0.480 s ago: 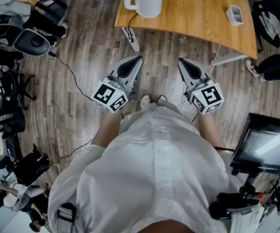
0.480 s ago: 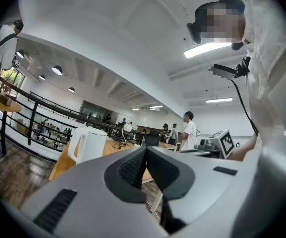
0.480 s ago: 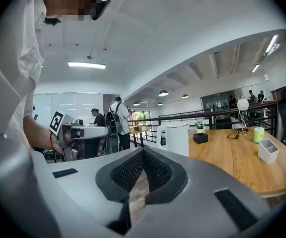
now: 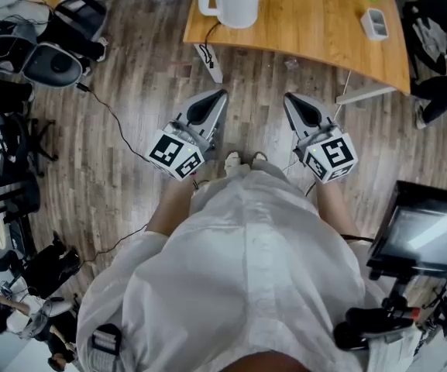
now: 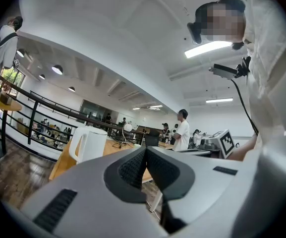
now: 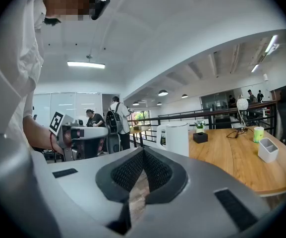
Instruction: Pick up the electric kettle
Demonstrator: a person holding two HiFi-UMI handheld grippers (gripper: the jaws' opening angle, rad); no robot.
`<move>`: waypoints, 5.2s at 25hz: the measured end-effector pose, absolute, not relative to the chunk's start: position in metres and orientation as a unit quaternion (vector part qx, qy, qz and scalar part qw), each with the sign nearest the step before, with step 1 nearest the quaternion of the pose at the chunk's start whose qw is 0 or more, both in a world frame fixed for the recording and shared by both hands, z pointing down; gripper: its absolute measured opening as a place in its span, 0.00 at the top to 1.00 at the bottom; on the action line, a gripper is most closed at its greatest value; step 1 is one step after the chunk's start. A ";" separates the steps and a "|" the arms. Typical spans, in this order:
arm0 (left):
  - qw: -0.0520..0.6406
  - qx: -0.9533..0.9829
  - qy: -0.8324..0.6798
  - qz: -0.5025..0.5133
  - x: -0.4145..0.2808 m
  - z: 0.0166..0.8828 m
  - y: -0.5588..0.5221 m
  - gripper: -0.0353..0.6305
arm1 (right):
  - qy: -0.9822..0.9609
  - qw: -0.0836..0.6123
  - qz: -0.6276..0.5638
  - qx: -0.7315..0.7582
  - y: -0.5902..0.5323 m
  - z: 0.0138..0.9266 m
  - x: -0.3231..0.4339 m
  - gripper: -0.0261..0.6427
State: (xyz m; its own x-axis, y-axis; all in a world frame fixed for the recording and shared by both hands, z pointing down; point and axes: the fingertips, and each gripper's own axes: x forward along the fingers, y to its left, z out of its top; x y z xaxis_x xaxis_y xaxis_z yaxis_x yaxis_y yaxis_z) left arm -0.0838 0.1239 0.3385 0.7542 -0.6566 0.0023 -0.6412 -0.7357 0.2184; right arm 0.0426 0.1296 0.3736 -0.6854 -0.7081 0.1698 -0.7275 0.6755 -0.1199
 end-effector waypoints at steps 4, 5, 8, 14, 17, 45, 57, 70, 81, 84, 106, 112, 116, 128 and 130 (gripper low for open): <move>0.104 0.931 -0.347 -0.041 -0.084 0.340 0.122 0.94 | -0.913 0.055 0.090 0.393 0.127 0.373 0.043 0.94; 0.104 0.931 -0.347 -0.039 -0.084 0.339 0.121 0.94 | -0.913 0.055 0.090 0.393 0.127 0.373 0.043 0.94; 0.106 0.931 -0.347 -0.037 -0.084 0.338 0.122 0.94 | -0.914 0.054 0.089 0.392 0.127 0.372 0.042 0.94; 0.107 0.931 -0.346 -0.036 -0.081 0.345 0.112 0.94 | -0.919 0.021 0.093 0.383 0.117 0.369 0.045 0.94; 0.109 0.931 -0.347 -0.035 -0.077 0.347 0.104 0.94 | -0.921 0.023 0.095 0.378 0.111 0.370 0.047 0.94; 0.108 0.930 -0.350 -0.027 -0.065 0.351 0.118 0.94 | -0.923 0.012 0.111 0.368 0.123 0.378 0.058 0.94; 0.119 0.919 -0.374 -0.034 -0.058 0.360 0.114 0.94 | -0.934 0.024 0.108 0.339 0.111 0.385 0.063 0.94; 0.118 0.917 -0.380 -0.033 -0.087 0.363 0.040 0.94 | -0.928 0.026 0.115 0.352 0.050 0.391 0.051 0.94; 0.120 0.926 -0.357 -0.034 -0.111 0.364 -0.015 0.94 | -0.924 0.037 0.106 0.365 -0.003 0.389 0.025 0.94; 0.120 0.928 -0.351 -0.029 -0.115 0.368 -0.028 0.94 | -0.922 0.037 0.101 0.373 -0.015 0.390 0.025 0.94; 0.136 0.916 -0.376 0.014 -0.084 0.404 -0.072 0.94 | -0.947 0.067 0.116 0.292 -0.084 0.422 0.061 0.94; 0.119 0.907 -0.403 0.029 -0.099 0.424 -0.095 0.94 | -0.952 0.069 0.120 0.275 -0.097 0.445 0.055 0.94; 0.108 0.905 -0.411 0.011 -0.108 0.421 -0.124 0.93 | -0.952 0.068 0.120 0.273 -0.122 0.454 0.056 0.94; 0.010 0.904 -0.425 0.039 -0.134 0.411 -0.178 0.64 | -0.950 0.073 0.122 0.277 -0.149 0.476 0.060 0.94; -0.001 0.910 -0.412 0.048 -0.135 0.413 -0.188 0.63 | -0.950 0.075 0.122 0.276 -0.150 0.479 0.059 0.94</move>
